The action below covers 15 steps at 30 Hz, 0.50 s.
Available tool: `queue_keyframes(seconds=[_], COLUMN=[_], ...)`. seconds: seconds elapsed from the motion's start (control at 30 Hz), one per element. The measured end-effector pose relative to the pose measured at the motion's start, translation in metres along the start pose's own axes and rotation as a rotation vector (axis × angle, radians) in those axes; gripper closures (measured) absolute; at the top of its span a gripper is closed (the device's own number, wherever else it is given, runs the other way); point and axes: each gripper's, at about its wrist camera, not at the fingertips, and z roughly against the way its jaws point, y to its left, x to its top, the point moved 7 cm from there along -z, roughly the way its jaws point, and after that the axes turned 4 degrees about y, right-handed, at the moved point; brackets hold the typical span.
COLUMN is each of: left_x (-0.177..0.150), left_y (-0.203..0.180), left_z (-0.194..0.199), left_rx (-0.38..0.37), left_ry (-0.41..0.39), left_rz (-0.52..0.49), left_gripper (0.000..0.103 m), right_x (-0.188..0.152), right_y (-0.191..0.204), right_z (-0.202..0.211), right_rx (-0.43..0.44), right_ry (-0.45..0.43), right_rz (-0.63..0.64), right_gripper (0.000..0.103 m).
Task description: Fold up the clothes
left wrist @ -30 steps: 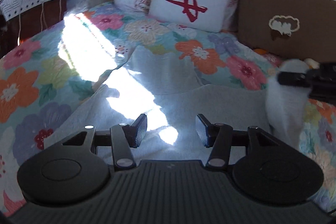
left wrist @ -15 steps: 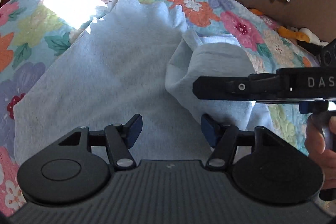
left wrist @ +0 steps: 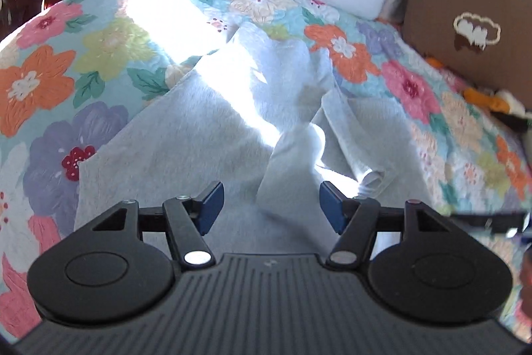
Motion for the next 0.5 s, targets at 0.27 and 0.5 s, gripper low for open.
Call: queue_keyframes(seconds=[0.27,0.5], left_x=[-0.007,-0.006], left_y=[-0.012,-0.022], left_z=[-0.029,-0.064], left_rx=[-0.032,0.032], left_ry=[0.026,0.066], left_rz=[-0.114,-0.198], left_gripper=[0.029,0.027], right_x=[-0.01,-0.007], right_y=[-0.034,-0.015], right_z=[-0.004,-0.019], right_rx=[-0.113,-0.045], right_ry=[-0.018,-0.038], right_rz=[0.001,0.078], right_gripper=[0.052,0.052])
